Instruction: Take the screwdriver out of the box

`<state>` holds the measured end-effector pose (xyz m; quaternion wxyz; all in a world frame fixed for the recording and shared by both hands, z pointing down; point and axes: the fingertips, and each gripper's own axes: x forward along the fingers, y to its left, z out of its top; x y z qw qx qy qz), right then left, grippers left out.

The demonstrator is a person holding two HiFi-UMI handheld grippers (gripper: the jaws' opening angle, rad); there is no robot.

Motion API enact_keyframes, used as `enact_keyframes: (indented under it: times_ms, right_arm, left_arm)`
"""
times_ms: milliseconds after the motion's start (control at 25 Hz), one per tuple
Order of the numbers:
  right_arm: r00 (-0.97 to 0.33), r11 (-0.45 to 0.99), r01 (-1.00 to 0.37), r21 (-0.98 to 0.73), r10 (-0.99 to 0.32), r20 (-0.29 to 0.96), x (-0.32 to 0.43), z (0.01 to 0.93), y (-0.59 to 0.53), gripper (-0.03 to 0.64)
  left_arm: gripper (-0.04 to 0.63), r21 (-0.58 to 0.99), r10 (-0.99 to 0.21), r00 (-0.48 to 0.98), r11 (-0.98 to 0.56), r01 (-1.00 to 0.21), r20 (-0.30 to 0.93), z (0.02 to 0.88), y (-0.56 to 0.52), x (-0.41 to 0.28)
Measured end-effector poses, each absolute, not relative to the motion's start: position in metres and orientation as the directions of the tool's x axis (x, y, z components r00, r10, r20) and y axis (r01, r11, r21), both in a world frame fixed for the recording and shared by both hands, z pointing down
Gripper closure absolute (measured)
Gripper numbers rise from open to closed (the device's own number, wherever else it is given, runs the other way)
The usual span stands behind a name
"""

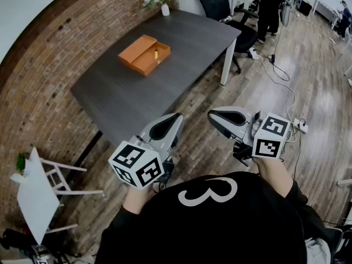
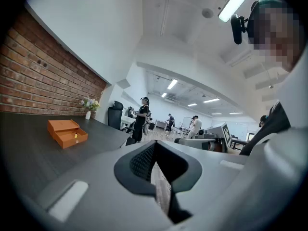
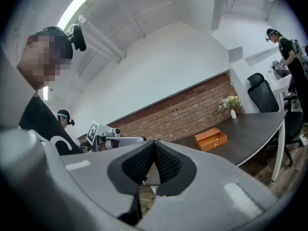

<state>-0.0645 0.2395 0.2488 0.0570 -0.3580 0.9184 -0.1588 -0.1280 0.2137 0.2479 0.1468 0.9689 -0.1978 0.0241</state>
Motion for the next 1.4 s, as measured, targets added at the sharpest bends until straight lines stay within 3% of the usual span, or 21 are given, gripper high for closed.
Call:
enact_keyframes:
  times_ms: [880,1400]
  right_arm:
    - [-0.741,0.691,-0.622,-0.368,-0.672,-0.008,-0.06,0.278,0.214,0.615]
    - [-0.83,0.752,-0.5,-0.43,-0.558,-0.011,-0.025,0.29,0.064,0.615]
  left_arm:
    - [0.58,0.273,-0.363,0.921,-0.88,-0.389,0.143,0.276,0.195,-0.122]
    - [0.58,0.296,-0.482,0.856,-0.803,-0.517,0.187,0.289,0.06,-0.086]
